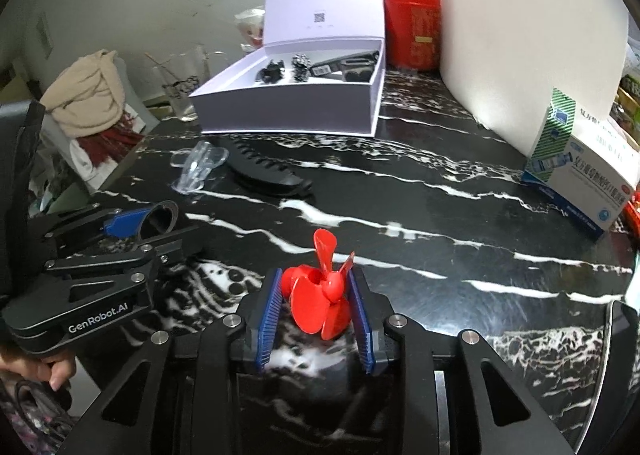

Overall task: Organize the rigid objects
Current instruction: 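Carry the red fan and black ring with both tools over the white box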

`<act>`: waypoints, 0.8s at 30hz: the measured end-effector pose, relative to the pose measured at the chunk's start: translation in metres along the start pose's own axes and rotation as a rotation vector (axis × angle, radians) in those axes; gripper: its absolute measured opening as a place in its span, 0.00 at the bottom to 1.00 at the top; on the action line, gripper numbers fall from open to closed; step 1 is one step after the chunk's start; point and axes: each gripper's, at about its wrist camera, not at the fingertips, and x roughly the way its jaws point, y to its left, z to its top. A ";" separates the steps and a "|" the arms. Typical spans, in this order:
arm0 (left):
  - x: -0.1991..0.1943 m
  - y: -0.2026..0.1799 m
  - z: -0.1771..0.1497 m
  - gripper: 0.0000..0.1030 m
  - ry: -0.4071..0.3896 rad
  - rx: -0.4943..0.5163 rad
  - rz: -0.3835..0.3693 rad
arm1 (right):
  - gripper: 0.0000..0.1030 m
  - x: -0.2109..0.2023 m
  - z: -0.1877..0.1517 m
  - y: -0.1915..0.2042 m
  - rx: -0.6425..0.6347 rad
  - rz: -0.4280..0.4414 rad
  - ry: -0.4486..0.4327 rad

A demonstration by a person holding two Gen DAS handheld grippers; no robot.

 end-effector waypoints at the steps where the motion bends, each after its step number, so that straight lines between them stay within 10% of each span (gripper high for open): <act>1: -0.003 -0.001 -0.001 0.39 -0.006 0.000 0.001 | 0.32 -0.002 -0.001 0.002 -0.002 0.004 -0.005; 24: -0.029 0.002 0.030 0.39 -0.069 -0.015 0.037 | 0.32 -0.023 0.012 0.011 -0.034 0.050 -0.087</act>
